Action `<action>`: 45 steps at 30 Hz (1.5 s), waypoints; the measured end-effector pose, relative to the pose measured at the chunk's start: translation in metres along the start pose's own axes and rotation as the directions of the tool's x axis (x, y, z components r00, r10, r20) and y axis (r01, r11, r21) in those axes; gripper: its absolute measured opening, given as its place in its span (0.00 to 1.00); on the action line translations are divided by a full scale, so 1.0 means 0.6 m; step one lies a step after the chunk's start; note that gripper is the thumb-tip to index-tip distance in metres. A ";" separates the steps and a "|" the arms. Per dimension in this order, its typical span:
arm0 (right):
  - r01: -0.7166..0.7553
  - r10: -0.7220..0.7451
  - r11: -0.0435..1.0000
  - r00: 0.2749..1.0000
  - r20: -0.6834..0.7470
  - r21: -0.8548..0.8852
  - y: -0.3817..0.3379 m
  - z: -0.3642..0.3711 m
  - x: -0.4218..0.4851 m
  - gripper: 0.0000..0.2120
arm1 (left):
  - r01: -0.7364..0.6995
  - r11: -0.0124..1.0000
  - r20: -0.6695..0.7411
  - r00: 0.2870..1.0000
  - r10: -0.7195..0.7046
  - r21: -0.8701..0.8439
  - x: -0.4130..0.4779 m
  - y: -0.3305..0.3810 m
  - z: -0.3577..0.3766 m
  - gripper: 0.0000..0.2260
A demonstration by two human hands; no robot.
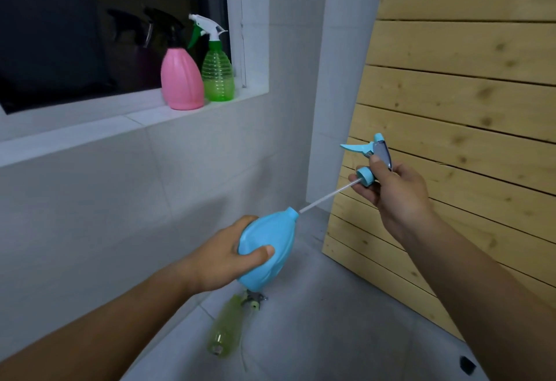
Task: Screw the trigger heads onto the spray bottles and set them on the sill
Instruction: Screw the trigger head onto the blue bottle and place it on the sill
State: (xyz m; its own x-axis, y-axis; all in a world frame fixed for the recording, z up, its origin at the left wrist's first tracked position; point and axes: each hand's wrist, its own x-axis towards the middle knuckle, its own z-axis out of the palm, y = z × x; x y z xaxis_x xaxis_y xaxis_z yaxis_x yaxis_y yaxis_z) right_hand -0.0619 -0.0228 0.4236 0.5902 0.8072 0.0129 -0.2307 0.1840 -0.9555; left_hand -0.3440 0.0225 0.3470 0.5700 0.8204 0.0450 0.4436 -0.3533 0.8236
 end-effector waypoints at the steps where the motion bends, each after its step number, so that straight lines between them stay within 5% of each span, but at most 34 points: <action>1: -0.006 0.006 1.000 1.000 0.014 -0.016 0.002 0.001 0.001 0.13 | -0.008 1.000 0.005 1.000 0.008 0.001 0.001 -0.001 0.001 0.28; 14: -0.102 0.175 0.974 0.905 0.388 -0.201 0.071 0.041 -0.027 0.14 | -0.090 0.995 0.032 0.995 0.092 -0.038 0.023 0.015 0.025 0.21; 26: -0.139 0.292 0.953 0.658 0.694 -0.269 0.068 0.029 -0.009 0.11 | -0.016 0.970 0.050 0.998 0.029 -0.242 0.011 0.015 0.022 0.25; 31: -0.148 0.278 0.952 0.782 0.558 -0.266 0.080 0.034 -0.015 0.10 | -0.026 0.976 -0.005 1.000 0.026 -0.214 0.015 0.017 0.027 0.27; 36: -0.129 0.213 0.972 0.841 0.497 -0.198 0.091 0.047 -0.027 0.10 | 0.004 0.996 -0.118 0.993 -0.015 -0.095 0.031 0.017 0.035 0.43; 45: -0.200 0.267 0.962 0.838 0.477 -0.187 0.089 0.049 -0.028 0.08 | 0.055 0.977 0.002 0.998 -0.055 -0.207 0.019 0.027 0.044 0.26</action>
State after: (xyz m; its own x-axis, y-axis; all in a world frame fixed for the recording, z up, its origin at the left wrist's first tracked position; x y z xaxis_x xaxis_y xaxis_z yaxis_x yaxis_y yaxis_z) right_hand -0.1071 -0.0098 0.3810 0.0641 0.9925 -0.1038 -0.1951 -0.0896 -0.9767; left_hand -0.3118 0.0142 0.3460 0.5460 0.8378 -0.0020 0.3213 -0.2072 0.9240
